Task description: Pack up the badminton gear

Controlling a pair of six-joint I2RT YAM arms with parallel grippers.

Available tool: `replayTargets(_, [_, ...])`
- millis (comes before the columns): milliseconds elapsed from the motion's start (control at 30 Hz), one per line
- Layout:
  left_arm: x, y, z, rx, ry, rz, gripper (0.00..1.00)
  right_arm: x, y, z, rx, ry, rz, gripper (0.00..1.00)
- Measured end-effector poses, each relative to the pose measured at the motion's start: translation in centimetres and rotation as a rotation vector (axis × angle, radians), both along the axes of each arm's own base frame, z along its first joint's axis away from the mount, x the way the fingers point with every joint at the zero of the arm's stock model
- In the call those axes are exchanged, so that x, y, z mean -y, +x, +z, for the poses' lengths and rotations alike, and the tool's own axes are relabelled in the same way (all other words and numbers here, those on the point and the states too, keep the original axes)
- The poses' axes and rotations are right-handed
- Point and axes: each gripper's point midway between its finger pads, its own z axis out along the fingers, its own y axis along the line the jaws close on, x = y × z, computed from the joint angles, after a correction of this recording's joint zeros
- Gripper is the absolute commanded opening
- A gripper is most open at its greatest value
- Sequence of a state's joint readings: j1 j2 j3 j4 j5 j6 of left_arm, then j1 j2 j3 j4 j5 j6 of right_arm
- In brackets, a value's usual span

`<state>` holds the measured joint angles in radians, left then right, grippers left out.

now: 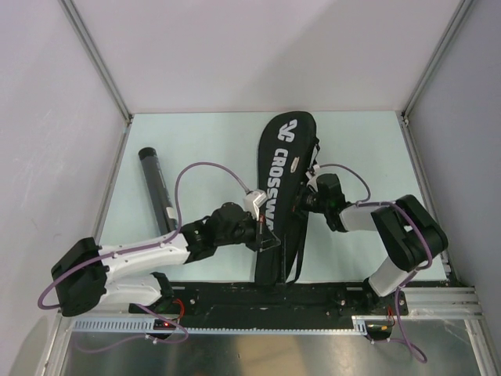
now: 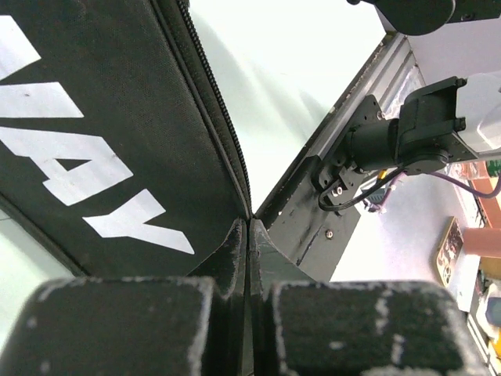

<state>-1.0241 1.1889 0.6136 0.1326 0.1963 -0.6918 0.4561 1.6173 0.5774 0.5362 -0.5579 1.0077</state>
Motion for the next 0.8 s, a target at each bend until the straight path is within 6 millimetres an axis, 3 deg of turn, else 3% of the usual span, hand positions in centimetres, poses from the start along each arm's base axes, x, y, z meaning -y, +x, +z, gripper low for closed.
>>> replayTargets(200, [-0.4, -0.1, -0.6, -0.041, 0.002, 0.028, 0.0, -0.9, 1.8, -0.8, 0.015, -0.013, -0.026, 0.0])
replayTargets(467, [-0.3, 0.4, 0.0, -0.059, -0.033, 0.068, 0.0, -1.5, 3.8, -1.9, 0.029, -0.011, -0.096, 0.0])
replayTargets(533, [-0.4, 0.5, -0.2, -0.062, -0.031, 0.08, 0.0, -1.9, 4.0, -1.8, 0.033, -0.007, -0.102, 0.08])
replayTargets(700, [-0.6, 0.5, -0.6, -0.07, -0.025, 0.091, 0.0, -2.8, 4.0, -1.6, 0.043, -0.019, -0.109, 0.47])
replayTargets(800, [-0.6, 0.7, -1.0, -0.077, -0.019, 0.096, 0.0, -2.9, 3.7, -1.5, 0.031, -0.062, -0.12, 0.57])
